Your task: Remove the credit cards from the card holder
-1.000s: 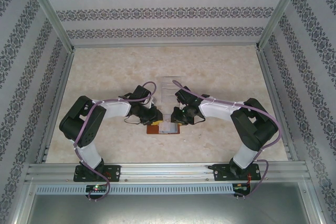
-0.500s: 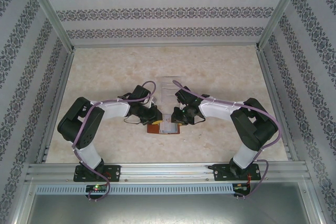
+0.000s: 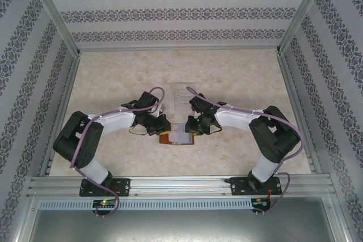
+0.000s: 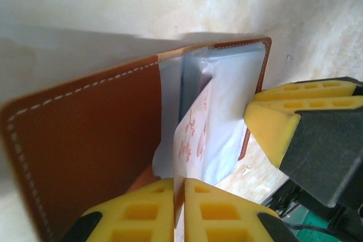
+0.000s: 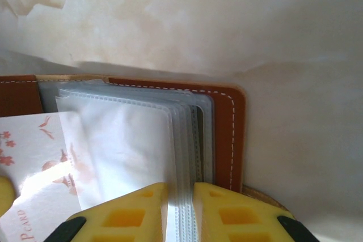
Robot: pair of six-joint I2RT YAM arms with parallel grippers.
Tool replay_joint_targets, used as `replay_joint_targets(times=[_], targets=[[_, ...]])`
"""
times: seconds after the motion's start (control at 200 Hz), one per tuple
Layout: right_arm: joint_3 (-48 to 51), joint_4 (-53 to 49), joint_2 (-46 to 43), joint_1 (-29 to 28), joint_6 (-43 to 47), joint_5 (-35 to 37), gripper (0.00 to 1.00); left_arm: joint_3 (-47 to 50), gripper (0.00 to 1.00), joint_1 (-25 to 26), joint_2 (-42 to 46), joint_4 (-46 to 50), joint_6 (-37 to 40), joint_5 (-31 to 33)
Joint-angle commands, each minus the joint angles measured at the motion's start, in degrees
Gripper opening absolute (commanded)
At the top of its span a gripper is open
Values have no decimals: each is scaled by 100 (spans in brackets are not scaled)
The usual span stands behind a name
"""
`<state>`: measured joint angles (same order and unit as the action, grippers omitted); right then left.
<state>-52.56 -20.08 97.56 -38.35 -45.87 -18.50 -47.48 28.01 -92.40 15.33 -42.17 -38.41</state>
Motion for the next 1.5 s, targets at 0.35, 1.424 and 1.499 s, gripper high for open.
replay_joint_targets(times=[0.35, 1.424, 1.499], targets=[[-256, -639, -368, 308, 192, -7, 23, -1222, 5, -164, 351, 2068, 1974, 907], [-1190, -1752, -1321, 2322, 1643, -185, 24, -6413, 0, -25, -2277, 4456, 8017, 909], [-1152, -1754, -1391, 2355, 1640, -171, 25, -6765, 0, -5, -2554, 4605, 8204, 872]])
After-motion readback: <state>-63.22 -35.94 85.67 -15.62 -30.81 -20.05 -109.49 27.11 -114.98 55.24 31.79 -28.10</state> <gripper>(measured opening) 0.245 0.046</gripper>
